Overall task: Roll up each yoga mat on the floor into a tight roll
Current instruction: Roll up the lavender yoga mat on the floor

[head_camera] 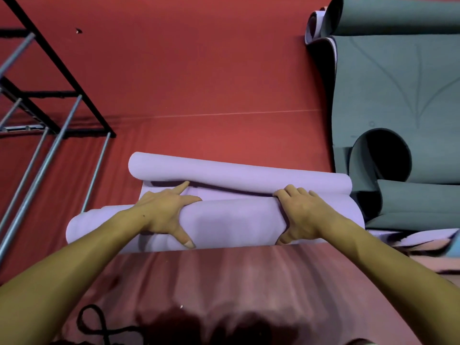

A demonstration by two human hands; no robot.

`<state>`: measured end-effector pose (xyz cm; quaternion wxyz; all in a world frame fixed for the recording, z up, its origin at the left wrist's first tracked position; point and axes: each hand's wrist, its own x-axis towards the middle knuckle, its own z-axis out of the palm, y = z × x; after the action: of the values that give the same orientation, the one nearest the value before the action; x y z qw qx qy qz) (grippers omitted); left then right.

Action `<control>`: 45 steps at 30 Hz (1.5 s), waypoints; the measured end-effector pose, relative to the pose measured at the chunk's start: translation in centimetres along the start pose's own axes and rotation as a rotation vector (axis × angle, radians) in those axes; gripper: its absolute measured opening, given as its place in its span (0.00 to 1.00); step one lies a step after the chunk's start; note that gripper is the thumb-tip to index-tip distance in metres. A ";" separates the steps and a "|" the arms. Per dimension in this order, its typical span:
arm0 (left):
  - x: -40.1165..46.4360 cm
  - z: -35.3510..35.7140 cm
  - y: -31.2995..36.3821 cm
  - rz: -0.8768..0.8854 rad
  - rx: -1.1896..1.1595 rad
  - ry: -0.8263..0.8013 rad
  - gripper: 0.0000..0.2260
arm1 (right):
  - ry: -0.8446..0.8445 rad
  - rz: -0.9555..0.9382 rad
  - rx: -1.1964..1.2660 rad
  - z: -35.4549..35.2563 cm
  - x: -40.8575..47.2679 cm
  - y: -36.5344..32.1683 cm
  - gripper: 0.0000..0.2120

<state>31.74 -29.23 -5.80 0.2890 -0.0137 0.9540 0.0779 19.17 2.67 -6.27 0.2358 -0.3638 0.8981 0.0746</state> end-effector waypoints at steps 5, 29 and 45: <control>-0.8 -0.2 -0.7 -0.059 0.010 0.076 0.53 | -0.015 0.029 -0.029 0.6 0.2 -0.6 0.67; 1.8 -0.9 0.0 0.000 -0.018 0.204 0.44 | 0.026 0.039 0.113 -1.5 2.2 2.0 0.62; 2.1 -0.8 -0.7 -0.010 0.045 0.416 0.40 | 0.257 0.057 -0.098 0.6 3.4 0.9 0.66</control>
<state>29.61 -29.99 -6.38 0.0865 -0.0280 0.9946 0.0507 16.67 1.40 -8.41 0.0984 -0.3557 0.9261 0.0779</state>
